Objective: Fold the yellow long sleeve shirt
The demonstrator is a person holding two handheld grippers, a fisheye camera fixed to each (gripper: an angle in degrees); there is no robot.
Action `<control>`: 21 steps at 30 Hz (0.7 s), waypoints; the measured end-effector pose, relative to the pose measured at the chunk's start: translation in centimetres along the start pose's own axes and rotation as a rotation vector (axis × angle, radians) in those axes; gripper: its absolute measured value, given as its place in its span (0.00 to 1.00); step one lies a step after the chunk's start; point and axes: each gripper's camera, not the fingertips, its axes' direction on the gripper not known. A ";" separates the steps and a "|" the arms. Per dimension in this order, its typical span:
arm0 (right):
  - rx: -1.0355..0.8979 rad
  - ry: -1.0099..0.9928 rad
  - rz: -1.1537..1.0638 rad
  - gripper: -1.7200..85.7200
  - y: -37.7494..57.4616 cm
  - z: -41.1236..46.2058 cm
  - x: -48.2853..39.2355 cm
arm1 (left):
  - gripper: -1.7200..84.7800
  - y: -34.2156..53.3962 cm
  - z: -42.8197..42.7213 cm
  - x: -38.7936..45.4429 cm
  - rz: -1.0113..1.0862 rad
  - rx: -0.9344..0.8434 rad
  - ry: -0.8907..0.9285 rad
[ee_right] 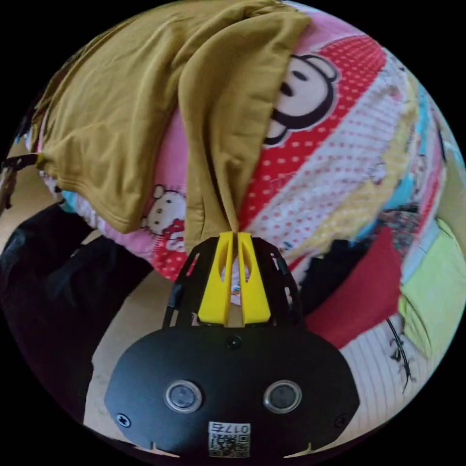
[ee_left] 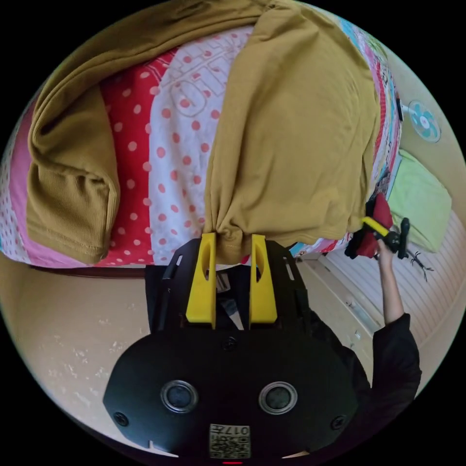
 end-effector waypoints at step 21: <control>-0.012 -0.745 -0.117 0.06 9.8 1.9 -5.9 | 0.05 -1.0 -10.4 -7.6 -0.001 -0.057 0.226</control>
